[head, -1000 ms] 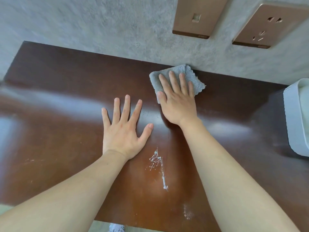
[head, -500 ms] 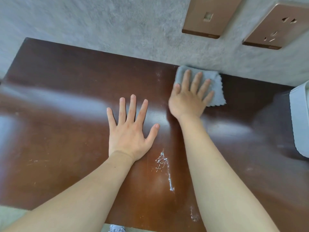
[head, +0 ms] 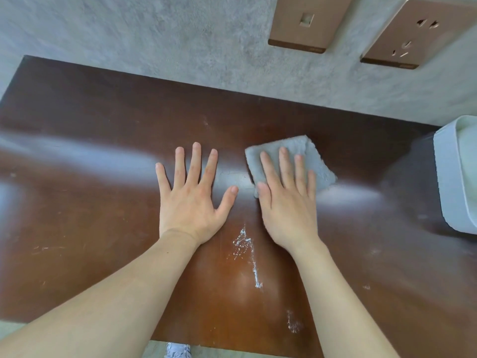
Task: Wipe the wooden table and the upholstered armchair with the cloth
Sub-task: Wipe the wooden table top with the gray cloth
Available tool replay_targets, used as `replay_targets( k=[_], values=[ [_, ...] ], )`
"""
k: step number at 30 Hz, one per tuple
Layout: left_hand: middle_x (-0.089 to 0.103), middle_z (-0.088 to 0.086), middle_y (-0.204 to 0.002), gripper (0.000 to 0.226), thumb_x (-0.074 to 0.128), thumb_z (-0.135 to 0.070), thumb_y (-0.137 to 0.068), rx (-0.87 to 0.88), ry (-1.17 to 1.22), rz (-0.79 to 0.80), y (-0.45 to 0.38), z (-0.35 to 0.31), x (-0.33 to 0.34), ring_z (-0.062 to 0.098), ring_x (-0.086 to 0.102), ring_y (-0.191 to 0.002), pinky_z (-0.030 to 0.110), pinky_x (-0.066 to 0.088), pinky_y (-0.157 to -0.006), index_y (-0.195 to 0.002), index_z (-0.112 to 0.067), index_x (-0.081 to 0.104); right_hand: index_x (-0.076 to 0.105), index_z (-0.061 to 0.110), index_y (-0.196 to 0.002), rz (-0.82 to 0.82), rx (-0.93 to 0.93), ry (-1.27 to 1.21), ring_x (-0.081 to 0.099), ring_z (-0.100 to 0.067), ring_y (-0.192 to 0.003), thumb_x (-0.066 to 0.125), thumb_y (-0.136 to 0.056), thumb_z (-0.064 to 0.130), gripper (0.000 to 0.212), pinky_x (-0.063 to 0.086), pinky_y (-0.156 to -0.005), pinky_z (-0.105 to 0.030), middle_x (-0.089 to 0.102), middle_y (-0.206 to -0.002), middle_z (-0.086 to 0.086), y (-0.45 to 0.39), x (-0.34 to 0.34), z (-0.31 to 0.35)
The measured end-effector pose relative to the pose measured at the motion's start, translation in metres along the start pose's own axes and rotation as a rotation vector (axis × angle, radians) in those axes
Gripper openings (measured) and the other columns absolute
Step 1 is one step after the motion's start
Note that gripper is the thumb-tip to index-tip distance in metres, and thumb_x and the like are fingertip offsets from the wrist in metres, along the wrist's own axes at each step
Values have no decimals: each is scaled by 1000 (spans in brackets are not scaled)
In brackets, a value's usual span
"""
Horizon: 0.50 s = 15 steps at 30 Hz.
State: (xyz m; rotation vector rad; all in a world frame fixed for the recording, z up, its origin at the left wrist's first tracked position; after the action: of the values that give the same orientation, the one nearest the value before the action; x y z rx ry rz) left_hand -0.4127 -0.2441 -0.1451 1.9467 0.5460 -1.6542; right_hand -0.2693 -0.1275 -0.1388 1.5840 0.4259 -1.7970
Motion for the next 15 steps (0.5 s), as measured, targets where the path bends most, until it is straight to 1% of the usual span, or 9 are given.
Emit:
replay_targets(
  k=[2, 5, 8, 10, 13, 15],
  values=[
    [4, 4, -170, 80, 4, -74, -95, -1, 0, -2, 0, 0, 0, 30, -5, -156, 64, 4, -121, -162, -29, 10, -6, 38, -157, 12, 43, 22, -20, -23, -151, 6, -103, 48, 56, -5, -123, -50, -12, -166, 1, 25, 6, -5],
    [5, 4, -170, 81, 5, -74, -95, 2, 1, -4, 0, 0, 0, 30, -4, -156, 64, 4, -121, -162, -28, 10, -10, 40, -156, 36, 44, 35, -24, -24, -150, 6, -103, 49, 56, -8, -122, -51, -17, -165, 3, 19, 8, -2],
    [4, 4, -170, 82, 7, -74, -96, 7, 4, -7, 0, 0, 0, 30, -5, -156, 64, 5, -121, -162, -26, 10, -7, 40, -156, 19, -51, 28, -22, -25, -150, 10, -104, 47, 55, -11, -121, -51, -15, -166, 3, -24, 2, 12],
    [4, 4, -170, 85, 9, -73, -96, 2, 3, -1, 0, -1, 1, 29, -5, -156, 64, 5, -121, -162, -19, 11, -3, 40, -156, 37, -123, -2, -19, -24, -151, 11, -104, 46, 54, -13, -119, -49, -12, -166, 4, -64, -2, 28],
    [1, 8, -170, 92, 5, -74, -95, -12, -8, 21, 0, -1, 1, 28, -8, -156, 63, 4, -122, -161, -10, 7, 1, 40, -156, 69, -247, 6, -16, -24, -152, 11, -105, 45, 53, -12, -120, -50, -8, -167, 5, -118, -6, 62],
    [-2, 12, -169, 95, 3, -74, -94, -30, -21, 35, 0, 0, 1, 27, -10, -156, 62, 3, -122, -161, -6, 4, 1, 40, -156, 87, -332, 26, -14, -24, -152, 13, -106, 43, 52, -11, -120, -50, -6, -167, 6, -139, -6, 81]
  ],
)
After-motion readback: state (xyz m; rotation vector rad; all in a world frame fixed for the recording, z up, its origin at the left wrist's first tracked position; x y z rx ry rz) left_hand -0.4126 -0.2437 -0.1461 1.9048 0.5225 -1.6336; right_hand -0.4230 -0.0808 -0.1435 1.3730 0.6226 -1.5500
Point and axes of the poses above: each hand's wrist, its own y-axis away from the middle knuckle, its own x-axis out of the palm, z = x × y, the point moved 4 cm from there along -y, towards the middle knuckle
